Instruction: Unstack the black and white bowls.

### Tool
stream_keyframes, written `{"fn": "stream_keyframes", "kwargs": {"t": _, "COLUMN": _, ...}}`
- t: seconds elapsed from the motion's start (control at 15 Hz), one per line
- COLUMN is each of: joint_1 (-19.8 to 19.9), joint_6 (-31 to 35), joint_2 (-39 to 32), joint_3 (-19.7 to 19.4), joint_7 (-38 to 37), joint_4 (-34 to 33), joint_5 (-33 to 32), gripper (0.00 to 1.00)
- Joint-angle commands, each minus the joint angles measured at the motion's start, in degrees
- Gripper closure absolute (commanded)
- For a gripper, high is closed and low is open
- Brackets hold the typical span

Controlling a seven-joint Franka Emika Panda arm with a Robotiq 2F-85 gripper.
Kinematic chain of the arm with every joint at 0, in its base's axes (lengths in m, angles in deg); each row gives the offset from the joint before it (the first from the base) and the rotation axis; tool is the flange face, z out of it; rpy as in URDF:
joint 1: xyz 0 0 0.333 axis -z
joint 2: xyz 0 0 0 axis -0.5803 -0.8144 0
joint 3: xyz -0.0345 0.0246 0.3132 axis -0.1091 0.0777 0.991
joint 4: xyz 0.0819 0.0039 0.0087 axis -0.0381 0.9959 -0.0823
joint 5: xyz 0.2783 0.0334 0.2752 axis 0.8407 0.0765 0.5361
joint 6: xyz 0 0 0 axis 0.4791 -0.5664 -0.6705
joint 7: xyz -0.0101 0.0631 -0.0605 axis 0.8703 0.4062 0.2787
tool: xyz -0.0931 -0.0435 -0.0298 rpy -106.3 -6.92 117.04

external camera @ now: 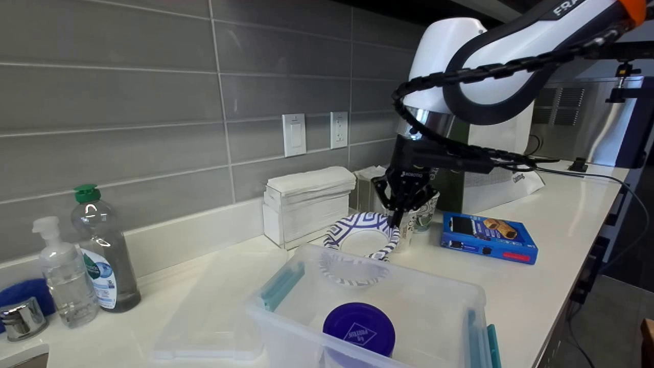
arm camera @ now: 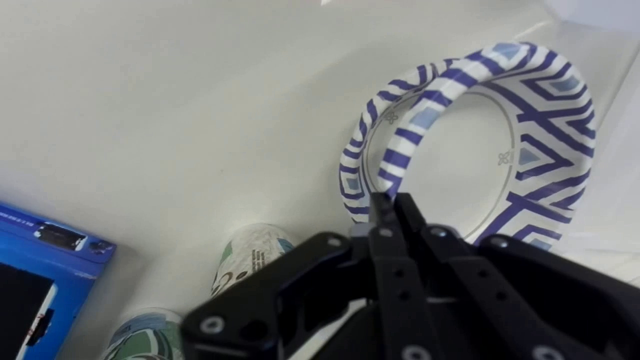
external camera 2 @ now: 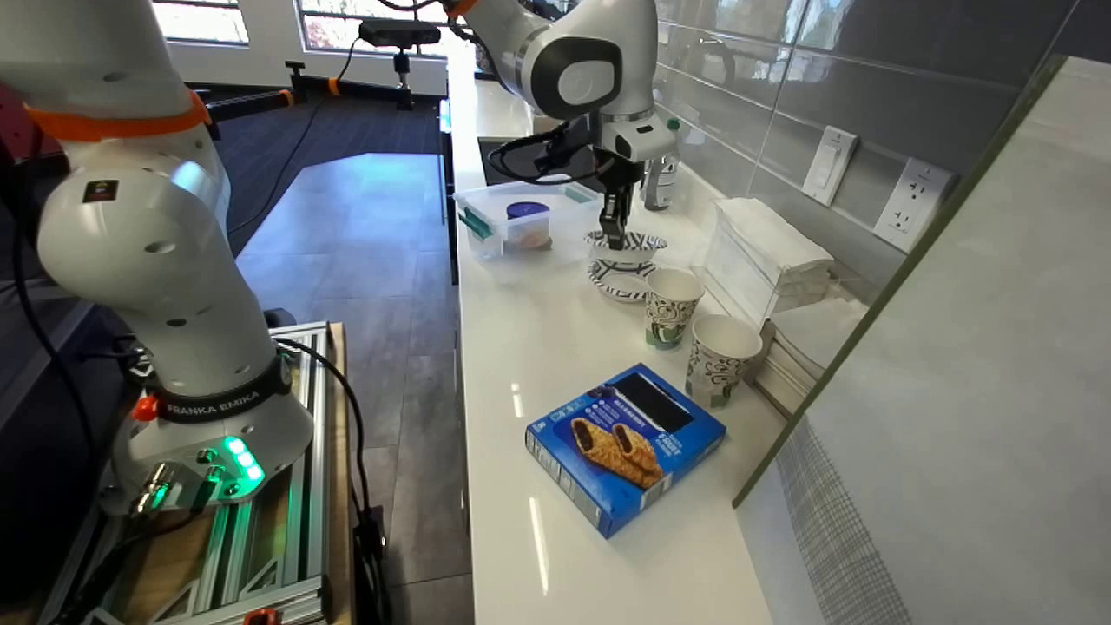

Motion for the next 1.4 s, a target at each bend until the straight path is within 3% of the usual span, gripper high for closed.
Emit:
{"fn": "stream_keyframes", "kwargs": {"t": 0.0, "joint_1": 1.0, "joint_6": -0.3, "joint_2": 8.8, "joint_3": 0.5, "joint_7": 6.3, "joint_4": 7.8, "joint_5": 2.9, "gripper": 0.92}}
{"fn": "stream_keyframes", "kwargs": {"t": 0.73, "joint_1": 1.5, "joint_6": -4.3, "joint_2": 23.4, "joint_3": -0.1, "joint_7": 18.5, "joint_4": 22.6, "joint_5": 13.3, "gripper": 0.94}}
{"fn": "stream_keyframes", "kwargs": {"t": 1.07, "joint_1": 3.5, "joint_6": -3.1, "joint_2": 21.6, "joint_3": -0.4, "joint_7": 19.8, "joint_4": 24.7, "joint_5": 13.7, "gripper": 0.9}}
{"fn": "stream_keyframes", "kwargs": {"t": 1.33, "joint_1": 4.8, "joint_6": -1.1, "joint_2": 18.2, "joint_3": -0.1, "joint_7": 19.2, "joint_4": 24.0, "joint_5": 13.2, "gripper": 0.95}}
